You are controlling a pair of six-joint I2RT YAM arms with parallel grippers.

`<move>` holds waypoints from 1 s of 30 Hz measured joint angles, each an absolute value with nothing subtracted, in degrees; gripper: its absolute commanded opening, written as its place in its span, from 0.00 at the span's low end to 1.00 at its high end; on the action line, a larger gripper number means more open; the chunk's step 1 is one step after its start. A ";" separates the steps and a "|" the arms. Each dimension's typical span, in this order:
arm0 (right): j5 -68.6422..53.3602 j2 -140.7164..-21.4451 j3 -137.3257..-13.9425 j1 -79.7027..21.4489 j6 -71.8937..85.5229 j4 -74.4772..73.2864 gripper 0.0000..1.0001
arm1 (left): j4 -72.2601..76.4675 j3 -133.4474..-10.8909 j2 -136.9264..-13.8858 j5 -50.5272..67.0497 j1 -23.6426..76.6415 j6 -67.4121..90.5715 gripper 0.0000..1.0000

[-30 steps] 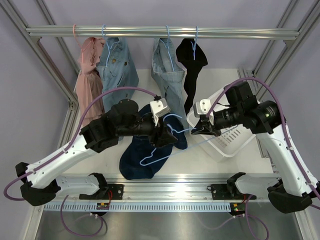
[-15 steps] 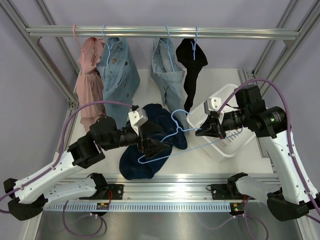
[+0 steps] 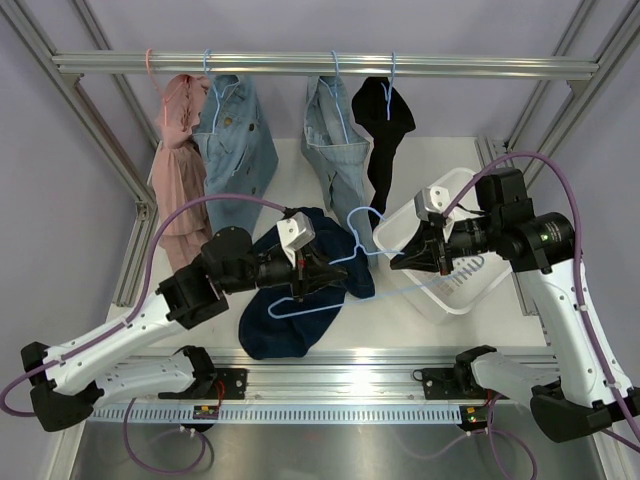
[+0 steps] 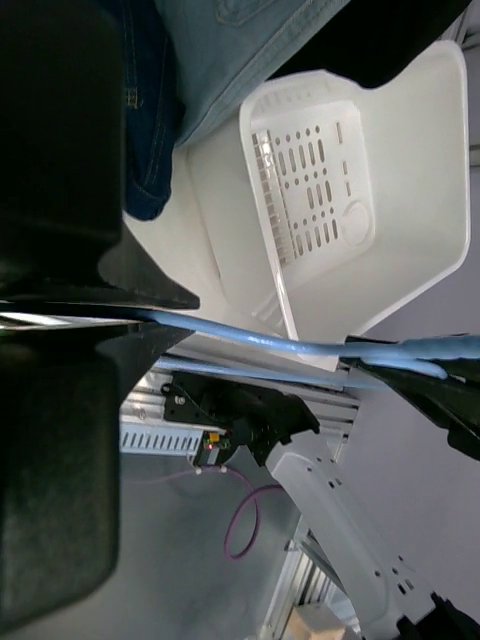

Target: Remove the skirt from the hanger

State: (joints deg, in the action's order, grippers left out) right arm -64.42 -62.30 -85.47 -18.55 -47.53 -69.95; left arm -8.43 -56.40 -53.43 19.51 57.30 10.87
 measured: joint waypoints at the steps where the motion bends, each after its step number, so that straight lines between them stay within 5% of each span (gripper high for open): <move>1: -64.40 -62.30 -85.21 -18.44 -47.16 -69.60 0.01 | -8.32 -56.40 -53.39 20.12 57.32 10.83 0.00; 4: -64.62 -62.30 -84.49 -17.96 -46.26 -68.40 0.16 | -7.68 -56.25 -53.34 20.78 57.25 10.96 0.00; 5: -64.69 -62.30 -84.25 -17.91 -45.89 -68.03 0.25 | -7.57 -55.99 -53.21 20.78 57.08 10.98 0.00; 7: -64.86 -62.22 -83.88 -17.87 -44.29 -67.33 0.57 | -7.66 -55.24 -52.80 20.73 56.86 11.03 0.00; 13: -64.03 -61.17 -83.53 -17.39 -39.99 -63.94 0.99 | -10.87 -53.74 -47.99 19.55 56.12 10.96 0.00; 20: -60.80 -57.34 -85.60 -14.37 -33.91 -58.26 1.00 | -19.42 -54.72 -38.81 13.56 55.94 9.91 0.00; 30: -44.91 -50.78 -82.72 -8.29 -16.38 -41.65 1.00 | -35.73 -74.63 -36.18 -11.00 55.77 8.91 0.00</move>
